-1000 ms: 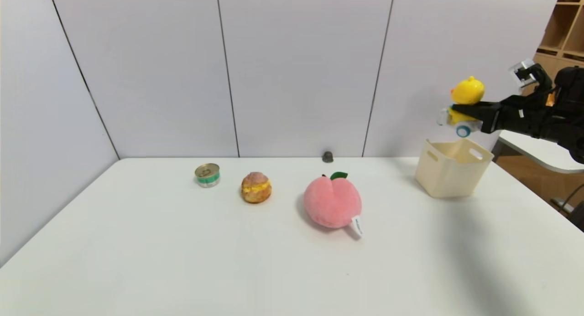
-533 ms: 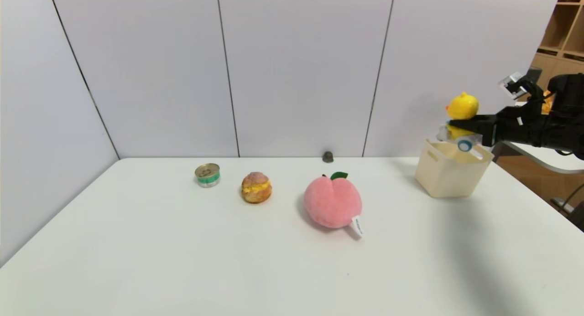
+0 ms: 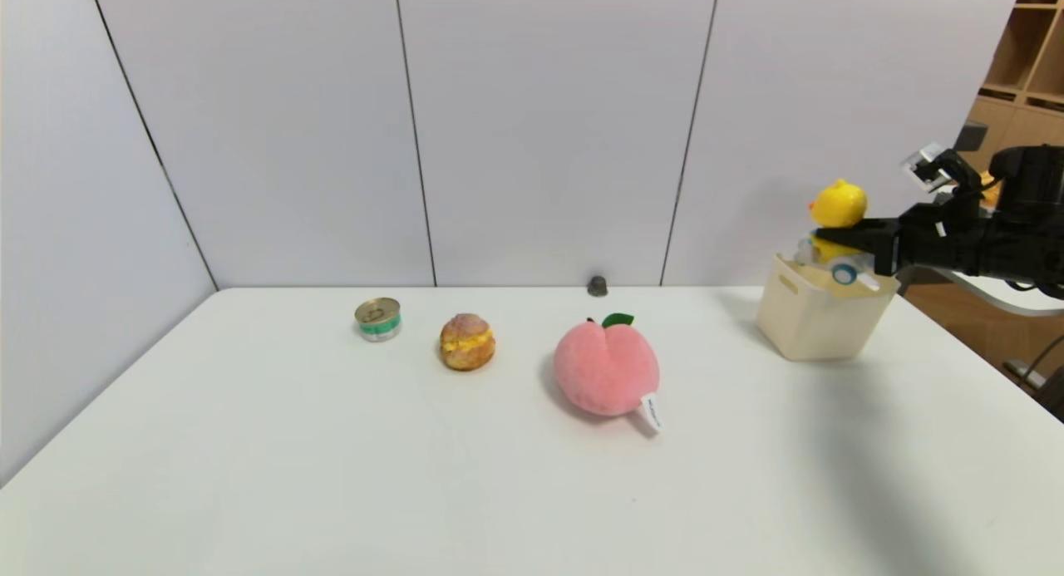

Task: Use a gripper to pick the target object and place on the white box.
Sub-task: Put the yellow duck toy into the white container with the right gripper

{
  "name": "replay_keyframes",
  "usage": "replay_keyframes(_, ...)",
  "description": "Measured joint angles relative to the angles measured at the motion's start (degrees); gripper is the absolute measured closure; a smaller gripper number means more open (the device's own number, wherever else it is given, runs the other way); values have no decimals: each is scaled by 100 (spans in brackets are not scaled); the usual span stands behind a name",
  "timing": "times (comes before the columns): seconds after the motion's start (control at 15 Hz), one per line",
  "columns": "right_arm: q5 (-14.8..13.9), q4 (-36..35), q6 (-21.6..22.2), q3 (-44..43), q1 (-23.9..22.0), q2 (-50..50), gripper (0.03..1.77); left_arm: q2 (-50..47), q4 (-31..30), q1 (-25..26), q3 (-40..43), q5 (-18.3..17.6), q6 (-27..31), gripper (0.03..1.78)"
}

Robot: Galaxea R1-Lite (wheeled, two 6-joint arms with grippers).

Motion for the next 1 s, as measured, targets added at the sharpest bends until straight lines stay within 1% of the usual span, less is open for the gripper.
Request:
replay_keyframes(0.13, 99, 1, -115, 6, -38, -4, 141, 0, 0, 0, 0, 2, 0, 12)
replay_keyframes(0.33, 483, 17, -578, 11, -134, -13, 141, 0, 0, 0, 0, 2, 0, 12)
replay_keyframes(0.47, 733, 185, -884, 12, -197, -15, 141, 0, 0, 0, 0, 2, 0, 12)
replay_keyframes(0.8, 1279, 419, -1351, 6, -313, -15, 141, 0, 0, 0, 0, 2, 0, 12)
replay_keyframes(0.87, 1331, 458, -1499, 4, -336, -13, 141, 0, 0, 0, 0, 2, 0, 12)
replay_keyframes(1.0, 1336, 599, -1786, -2, -358, -6, 141, 0, 0, 0, 0, 2, -2, 12)
